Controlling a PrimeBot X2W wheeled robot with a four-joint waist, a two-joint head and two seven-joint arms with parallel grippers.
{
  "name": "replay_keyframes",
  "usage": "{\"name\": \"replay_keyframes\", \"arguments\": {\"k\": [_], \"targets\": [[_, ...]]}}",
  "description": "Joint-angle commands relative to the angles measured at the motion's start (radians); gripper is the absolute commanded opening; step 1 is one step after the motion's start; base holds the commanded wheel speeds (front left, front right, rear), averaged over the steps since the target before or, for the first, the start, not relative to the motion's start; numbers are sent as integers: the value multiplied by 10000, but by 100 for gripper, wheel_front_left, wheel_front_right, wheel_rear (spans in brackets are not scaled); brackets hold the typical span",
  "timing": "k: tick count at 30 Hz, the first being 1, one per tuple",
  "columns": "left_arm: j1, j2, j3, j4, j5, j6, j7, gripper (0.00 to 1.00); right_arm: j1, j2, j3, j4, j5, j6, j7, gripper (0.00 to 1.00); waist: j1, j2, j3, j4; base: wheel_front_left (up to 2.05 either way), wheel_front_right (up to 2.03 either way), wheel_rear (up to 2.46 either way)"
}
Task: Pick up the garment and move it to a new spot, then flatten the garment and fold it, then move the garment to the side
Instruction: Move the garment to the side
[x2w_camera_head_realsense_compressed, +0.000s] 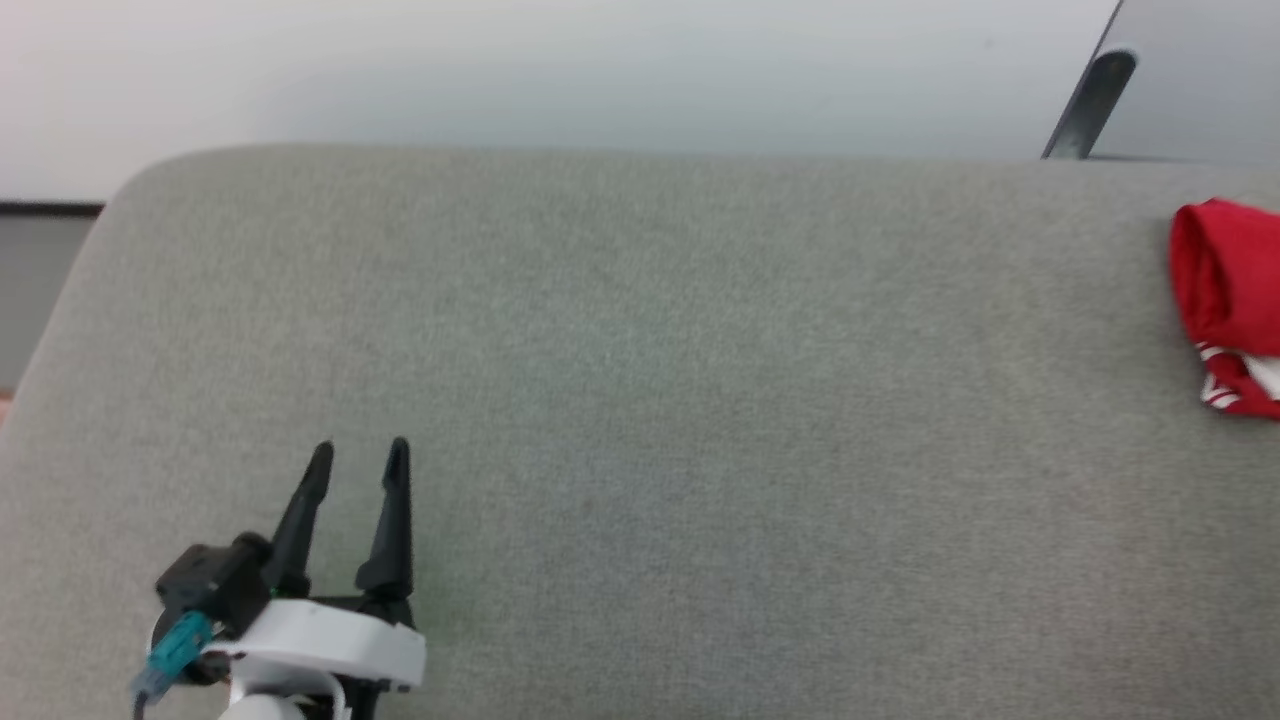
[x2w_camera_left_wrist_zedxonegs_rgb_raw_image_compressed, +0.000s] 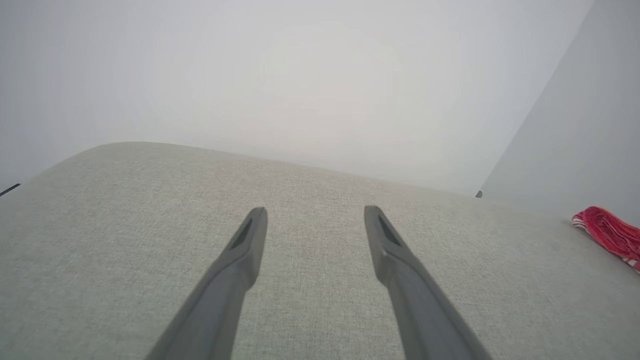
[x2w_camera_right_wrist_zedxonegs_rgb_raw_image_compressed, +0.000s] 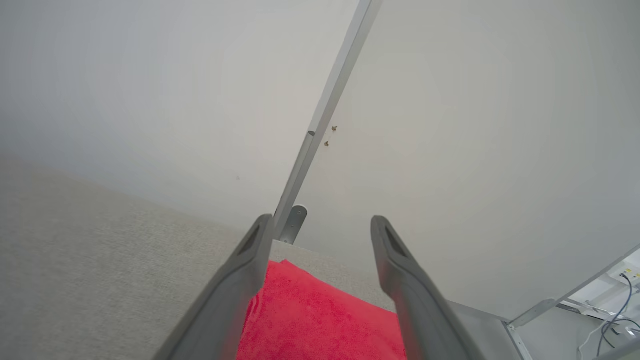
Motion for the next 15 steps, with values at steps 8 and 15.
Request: {"name": "replay_keyframes", "arguments": {"k": [8,15], "targets": [[661,-109,827,-90,523,-27,8,100,3005,1672,-1283,-3083,-124,-13,-137,100,-1,0,-1333,-676,0,0,0],[996,-4,799,-66,759,-27,8,100,5267,2794,-2143,-5260,-509,-13,-140,100,-1,0,-1693,-658,0,0,0]]}}
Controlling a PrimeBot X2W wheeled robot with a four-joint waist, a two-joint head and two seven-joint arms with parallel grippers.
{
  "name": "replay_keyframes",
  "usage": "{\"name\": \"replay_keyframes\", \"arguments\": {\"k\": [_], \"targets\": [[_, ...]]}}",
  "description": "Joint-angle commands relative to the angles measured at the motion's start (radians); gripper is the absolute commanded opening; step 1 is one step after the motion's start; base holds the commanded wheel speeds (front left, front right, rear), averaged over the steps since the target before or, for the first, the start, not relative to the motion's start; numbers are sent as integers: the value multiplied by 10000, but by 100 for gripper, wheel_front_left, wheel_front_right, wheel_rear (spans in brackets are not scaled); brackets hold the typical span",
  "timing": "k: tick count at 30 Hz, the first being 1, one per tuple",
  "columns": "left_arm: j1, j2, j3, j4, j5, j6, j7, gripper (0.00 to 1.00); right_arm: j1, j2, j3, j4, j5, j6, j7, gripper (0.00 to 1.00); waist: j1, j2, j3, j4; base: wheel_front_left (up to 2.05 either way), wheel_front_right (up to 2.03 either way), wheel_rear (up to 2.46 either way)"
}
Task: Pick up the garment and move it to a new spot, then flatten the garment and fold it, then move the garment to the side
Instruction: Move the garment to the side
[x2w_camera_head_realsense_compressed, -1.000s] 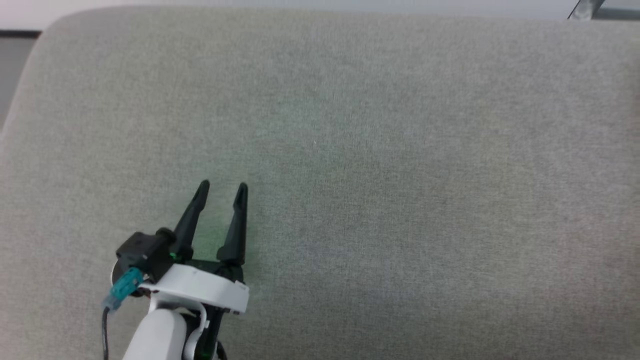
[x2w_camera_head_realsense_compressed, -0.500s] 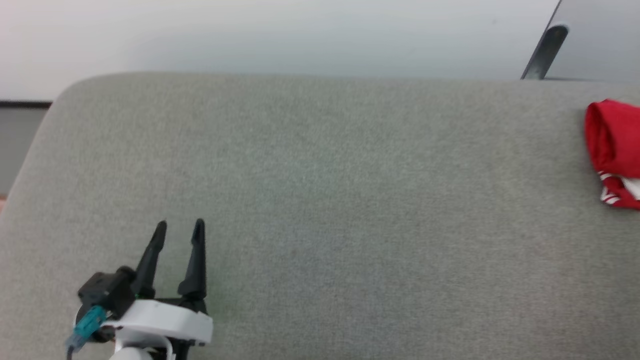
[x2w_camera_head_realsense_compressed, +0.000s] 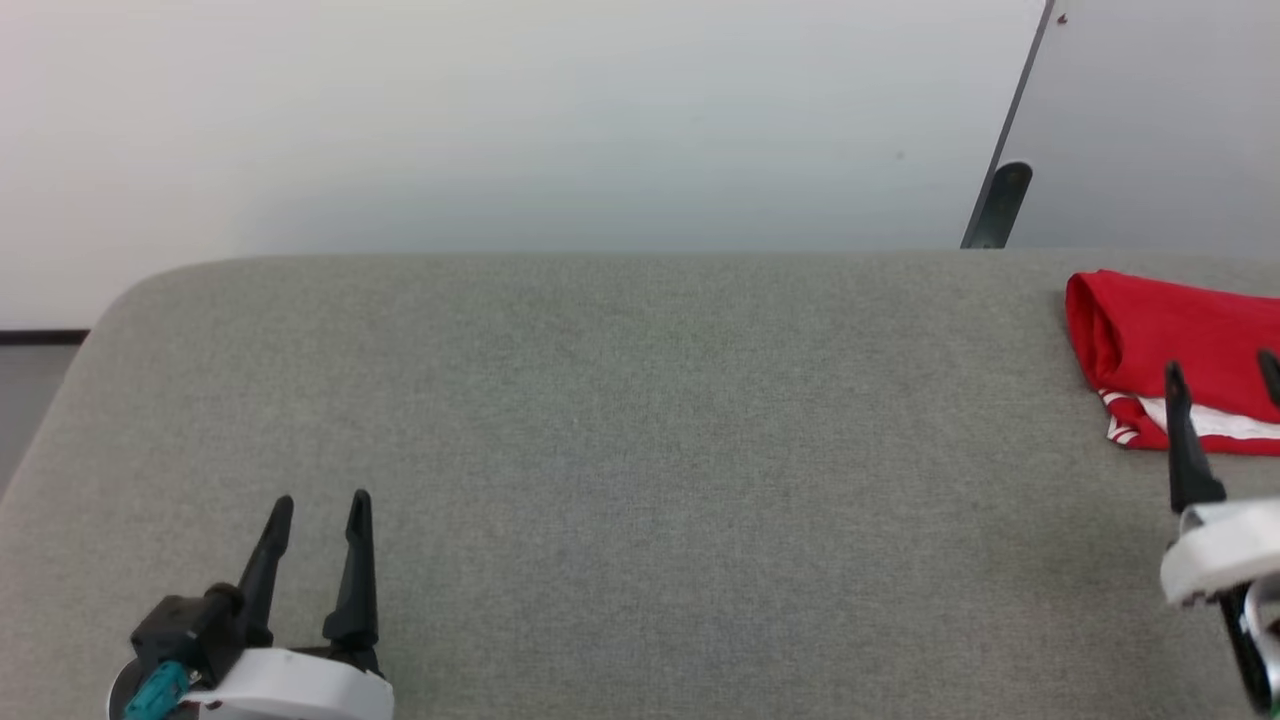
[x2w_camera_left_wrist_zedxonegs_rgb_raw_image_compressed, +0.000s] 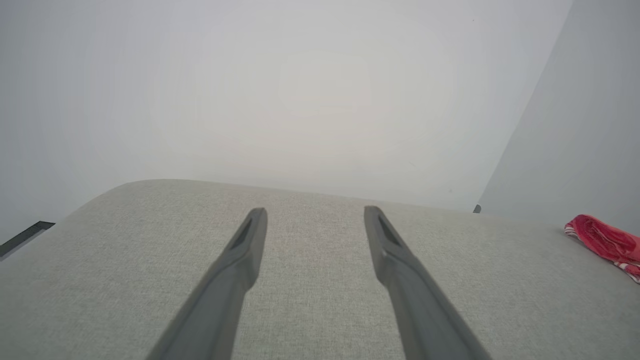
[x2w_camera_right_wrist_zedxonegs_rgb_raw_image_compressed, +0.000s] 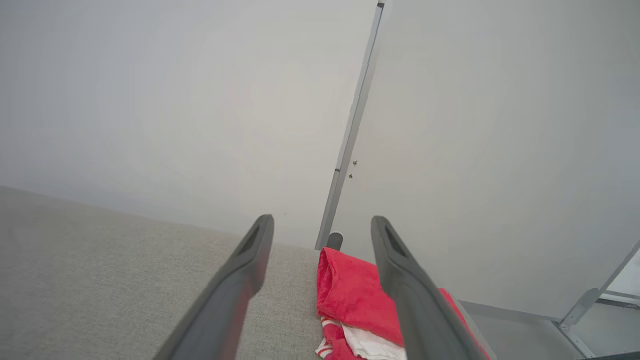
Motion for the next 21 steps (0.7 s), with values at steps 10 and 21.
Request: {"name": "replay_keyframes", "arguments": {"k": [10,21], "targets": [[596,345,94,-193,-283,-25,8,100,1817,916,-222,-1189,72,-11,-47,100,0,0,-378,-6,0,0,0],[824,529,142,-85,-567,-27,8,100,2378,1289,-128,-1461,220,-11,-47,100,0,0,-491,-38,0,0,0]]}}
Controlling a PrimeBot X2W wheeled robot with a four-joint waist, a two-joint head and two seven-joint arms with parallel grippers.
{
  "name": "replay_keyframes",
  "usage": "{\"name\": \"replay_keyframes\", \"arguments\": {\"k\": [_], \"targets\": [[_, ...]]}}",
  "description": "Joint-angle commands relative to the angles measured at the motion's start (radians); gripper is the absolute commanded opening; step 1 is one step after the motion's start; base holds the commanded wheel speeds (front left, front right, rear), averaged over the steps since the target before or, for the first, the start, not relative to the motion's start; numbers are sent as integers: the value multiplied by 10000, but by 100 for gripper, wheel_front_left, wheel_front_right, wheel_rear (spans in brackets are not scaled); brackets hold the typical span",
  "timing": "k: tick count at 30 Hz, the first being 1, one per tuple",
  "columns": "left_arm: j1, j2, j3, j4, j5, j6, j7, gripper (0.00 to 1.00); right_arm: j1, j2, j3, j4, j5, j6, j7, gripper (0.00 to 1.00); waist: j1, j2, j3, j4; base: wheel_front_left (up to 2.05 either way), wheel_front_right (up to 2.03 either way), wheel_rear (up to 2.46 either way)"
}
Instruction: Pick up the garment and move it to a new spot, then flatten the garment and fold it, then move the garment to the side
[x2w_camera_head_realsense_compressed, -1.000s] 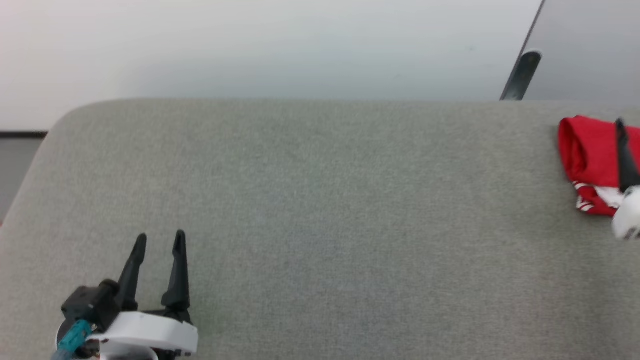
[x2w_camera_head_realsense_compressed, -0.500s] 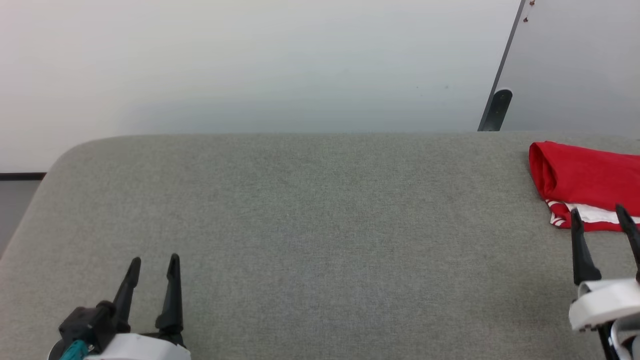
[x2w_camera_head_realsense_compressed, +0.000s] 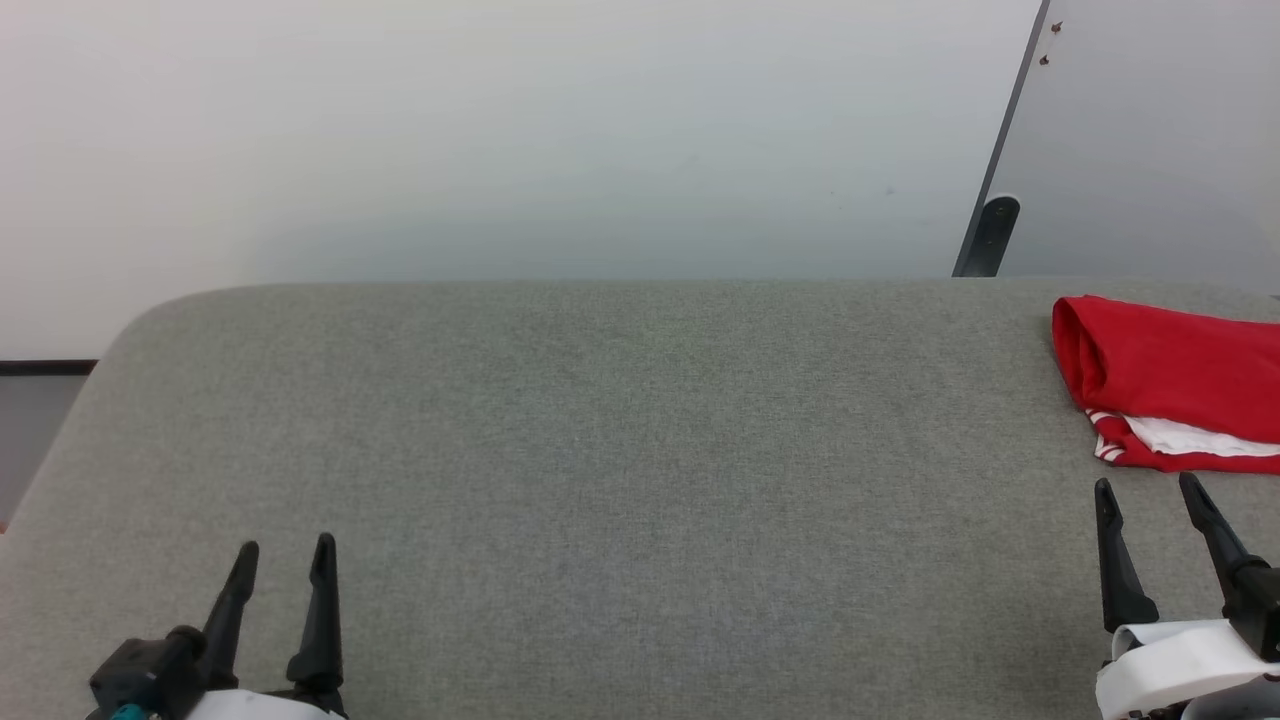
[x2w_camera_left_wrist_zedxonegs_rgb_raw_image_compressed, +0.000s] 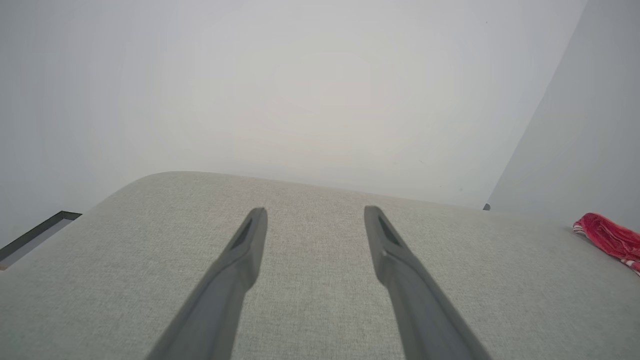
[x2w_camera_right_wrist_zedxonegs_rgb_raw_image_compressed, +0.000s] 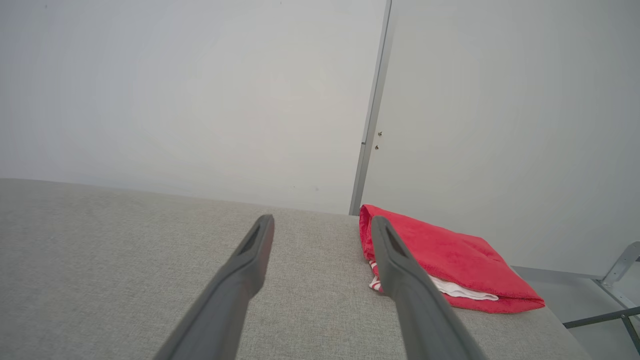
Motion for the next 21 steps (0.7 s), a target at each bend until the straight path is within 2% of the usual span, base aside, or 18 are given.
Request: {"name": "replay_keyframes", "arguments": {"k": [1,17,18,21], "targets": [[88,57,-25,28,-80,-27,8,100,48,6,-5,-42,69,-11,-47,100,0,-1,-2,-6,0,0,0],[162,58,-56,-62,64,-27,8,100,182,23,-32,-63,183,-11,-48,100,0,-1,9,18,0,0,0],[80,61,-65,-27,41,0,4,0,38,24,2,-40,59,0,4,0,0,-1,8,15,0,0,0],[164,-95,-102,216,-63,2,35,0,89,141,6,244,125,2,82,0,0,-1,10,11,0,0,0]]}}
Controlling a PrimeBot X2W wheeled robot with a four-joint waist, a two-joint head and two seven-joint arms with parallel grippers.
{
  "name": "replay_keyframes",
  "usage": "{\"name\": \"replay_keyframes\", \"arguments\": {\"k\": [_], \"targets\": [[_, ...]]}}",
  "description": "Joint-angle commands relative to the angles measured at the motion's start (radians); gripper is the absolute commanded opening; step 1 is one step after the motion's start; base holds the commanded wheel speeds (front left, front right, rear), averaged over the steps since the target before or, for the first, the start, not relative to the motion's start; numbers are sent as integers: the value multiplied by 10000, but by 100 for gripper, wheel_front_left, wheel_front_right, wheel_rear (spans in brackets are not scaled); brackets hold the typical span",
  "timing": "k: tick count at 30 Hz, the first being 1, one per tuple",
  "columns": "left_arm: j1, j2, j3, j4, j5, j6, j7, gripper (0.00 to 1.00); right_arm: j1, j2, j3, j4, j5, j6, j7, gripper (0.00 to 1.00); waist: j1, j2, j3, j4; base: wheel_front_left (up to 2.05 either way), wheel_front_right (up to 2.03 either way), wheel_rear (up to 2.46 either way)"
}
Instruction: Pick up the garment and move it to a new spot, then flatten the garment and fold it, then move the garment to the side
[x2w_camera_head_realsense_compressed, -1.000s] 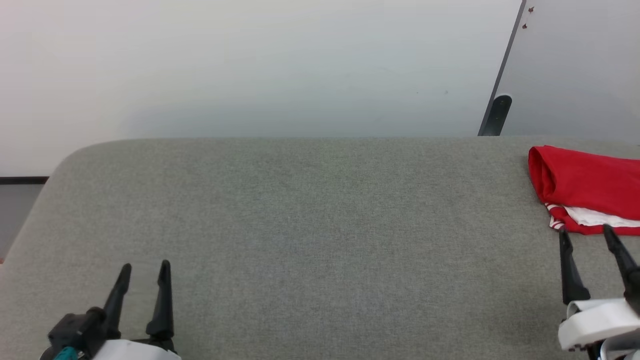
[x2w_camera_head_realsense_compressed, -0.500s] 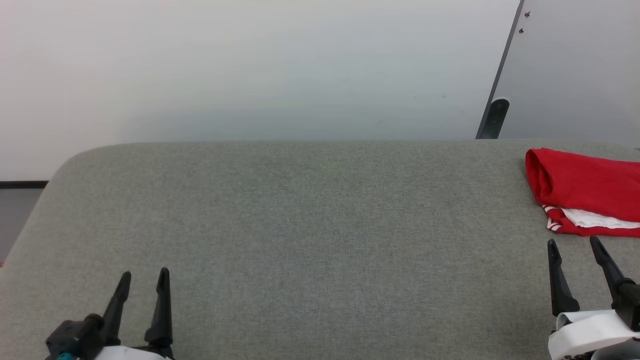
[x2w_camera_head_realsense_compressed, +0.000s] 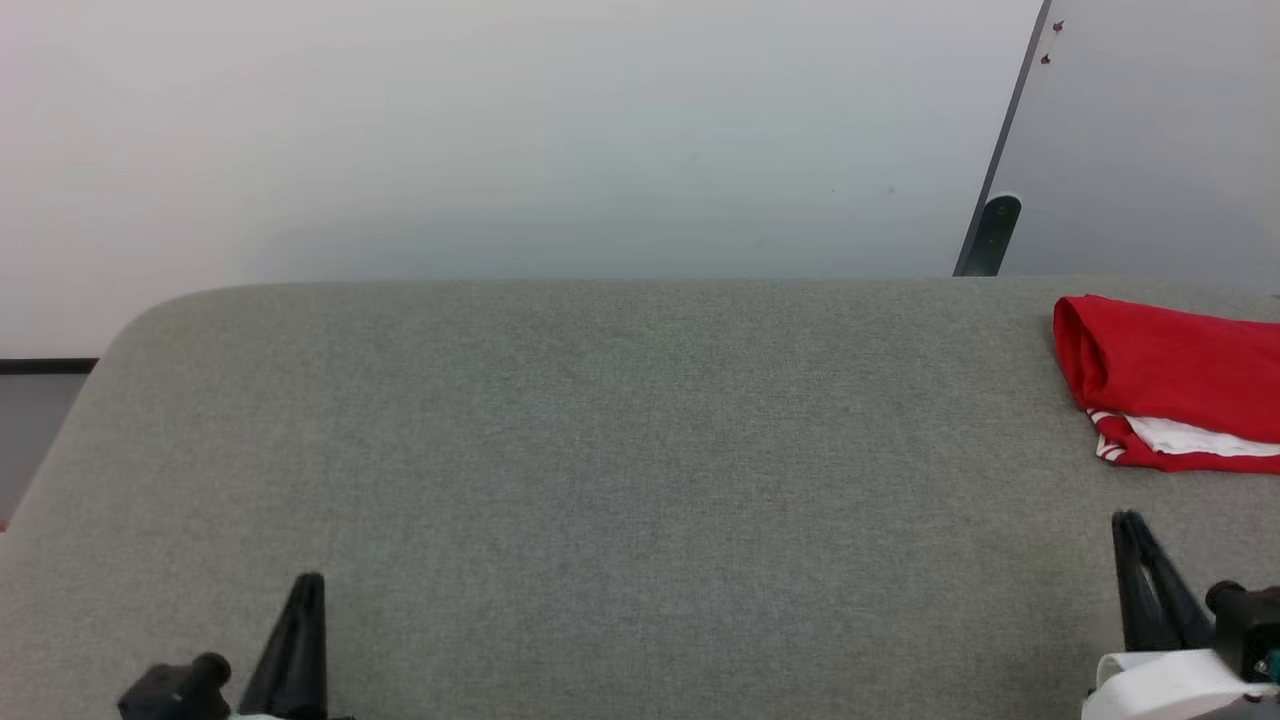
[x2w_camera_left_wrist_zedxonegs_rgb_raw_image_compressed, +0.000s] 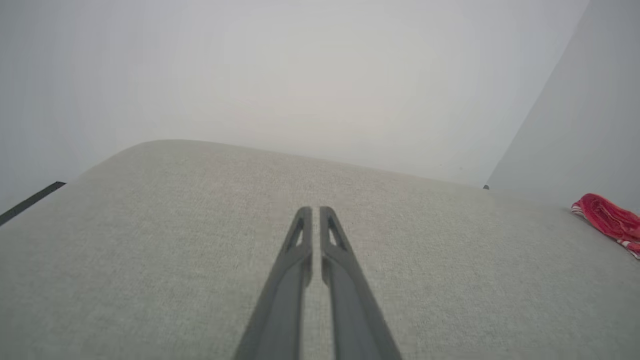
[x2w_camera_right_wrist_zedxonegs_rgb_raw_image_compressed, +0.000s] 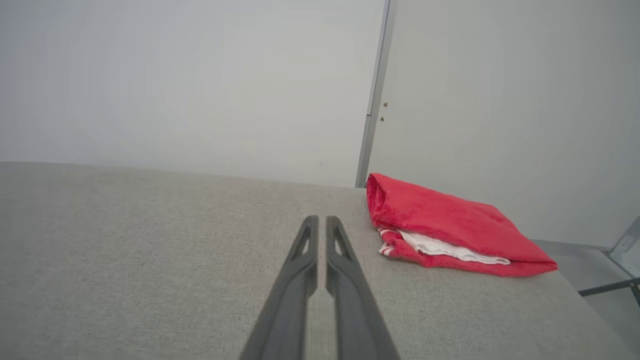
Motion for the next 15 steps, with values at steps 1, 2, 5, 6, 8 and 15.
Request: {"name": "replay_keyframes", "arguments": {"k": [1,2,5,6,8,15], "targets": [[-131,40,59,-84,-247,0,80,0,-187,-26,-104,-29,287,0,103,0,0,0,4,-5,0,0,0],[-158,21,74,-73,-426,-1,139,0,-224,-13,-141,2,497,0,187,0,0,0,7,-10,0,0,0],[-225,-38,107,-56,-951,-1,302,0,-262,28,-178,20,1148,-1,381,0,0,0,17,-23,0,0,0],[-245,-58,115,-53,-1120,-2,353,0,-262,42,-173,11,1363,-1,428,0,0,0,21,-28,0,0,0],[-283,-95,131,-48,-1454,-2,451,0,-254,67,-155,-15,1788,-1,510,0,0,0,28,-37,0,0,0],[-417,-220,178,-25,-2563,-4,776,0,-240,150,-97,-95,3169,-1,770,0,0,0,53,-68,0,0,0]]}}
